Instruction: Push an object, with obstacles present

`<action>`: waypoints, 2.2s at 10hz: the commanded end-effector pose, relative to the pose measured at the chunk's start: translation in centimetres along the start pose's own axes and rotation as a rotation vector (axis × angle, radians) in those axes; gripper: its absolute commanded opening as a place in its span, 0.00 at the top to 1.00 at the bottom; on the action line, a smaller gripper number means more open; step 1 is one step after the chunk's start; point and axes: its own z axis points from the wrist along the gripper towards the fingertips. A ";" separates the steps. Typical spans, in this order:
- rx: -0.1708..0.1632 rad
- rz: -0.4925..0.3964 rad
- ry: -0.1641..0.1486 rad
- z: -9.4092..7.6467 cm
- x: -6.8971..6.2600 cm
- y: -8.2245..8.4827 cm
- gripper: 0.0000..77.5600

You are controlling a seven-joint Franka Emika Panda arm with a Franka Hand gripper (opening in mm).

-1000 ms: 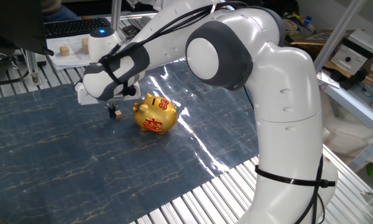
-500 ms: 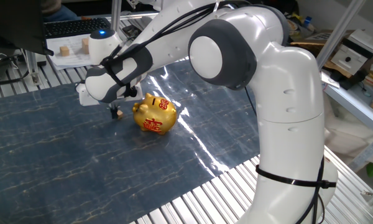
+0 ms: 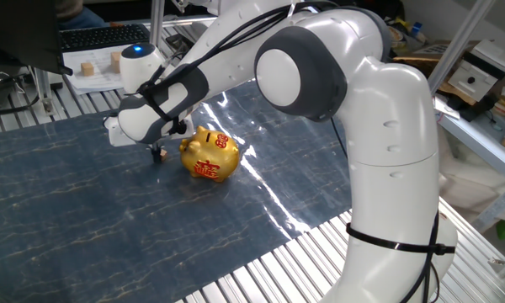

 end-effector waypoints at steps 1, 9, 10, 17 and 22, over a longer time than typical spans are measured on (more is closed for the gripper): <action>0.012 -0.007 -0.013 0.1 -0.7 -0.5 1.00; 0.005 0.008 -0.022 0.3 -3.3 -2.7 1.00; 0.006 0.008 -0.023 0.3 -3.6 -3.0 1.00; 0.005 0.041 -0.035 0.2 -5.4 -4.1 1.00; 0.020 0.012 -0.041 -0.3 -7.8 -4.8 1.00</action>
